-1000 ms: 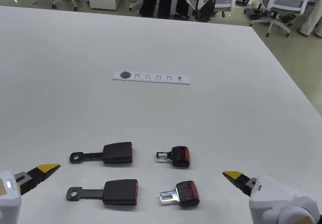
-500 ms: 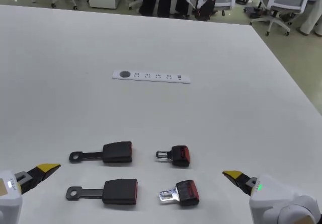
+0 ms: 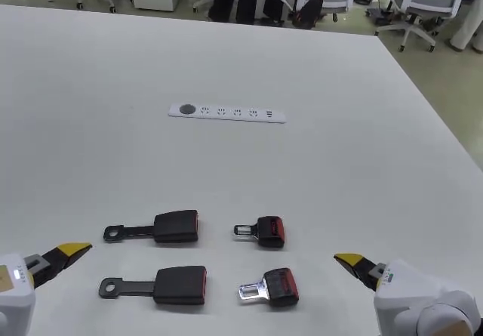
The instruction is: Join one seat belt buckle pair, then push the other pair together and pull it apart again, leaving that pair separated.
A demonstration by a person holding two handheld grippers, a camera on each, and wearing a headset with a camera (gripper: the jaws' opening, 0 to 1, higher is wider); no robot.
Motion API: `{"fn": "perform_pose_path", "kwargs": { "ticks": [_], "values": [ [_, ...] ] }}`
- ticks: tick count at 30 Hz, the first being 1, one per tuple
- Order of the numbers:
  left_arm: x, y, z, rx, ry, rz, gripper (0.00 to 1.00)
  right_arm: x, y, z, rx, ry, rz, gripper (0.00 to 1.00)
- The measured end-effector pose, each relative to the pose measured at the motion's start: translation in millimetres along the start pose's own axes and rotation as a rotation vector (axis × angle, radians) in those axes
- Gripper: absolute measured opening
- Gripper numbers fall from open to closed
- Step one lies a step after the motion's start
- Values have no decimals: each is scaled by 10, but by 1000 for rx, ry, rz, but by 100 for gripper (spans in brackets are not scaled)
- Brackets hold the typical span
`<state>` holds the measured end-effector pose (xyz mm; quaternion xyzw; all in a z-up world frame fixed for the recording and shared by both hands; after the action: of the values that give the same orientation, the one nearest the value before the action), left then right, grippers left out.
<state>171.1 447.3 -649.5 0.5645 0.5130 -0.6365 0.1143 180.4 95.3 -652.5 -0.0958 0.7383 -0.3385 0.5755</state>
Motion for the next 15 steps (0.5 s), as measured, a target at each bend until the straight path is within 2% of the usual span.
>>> {"fn": "perform_pose_path", "kwargs": {
  "ticks": [15],
  "values": [
    [0, 16, -23, 9, 10, -6, 100, -12, -22, 6, -6, -7, -13, 95]
  ]
}}
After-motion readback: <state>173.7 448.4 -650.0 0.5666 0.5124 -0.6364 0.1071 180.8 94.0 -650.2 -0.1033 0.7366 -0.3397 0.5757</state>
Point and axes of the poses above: the centre of the closed fingertips' face, and the gripper's own axes: y roughly forward along the fingers, z roughly to its right, x roughly out of its underside, the point moved 10 cm from there along -y, roughly backward along the fingers, and after that the axes turned 15 degrees about -x, right-handed, at the moved point
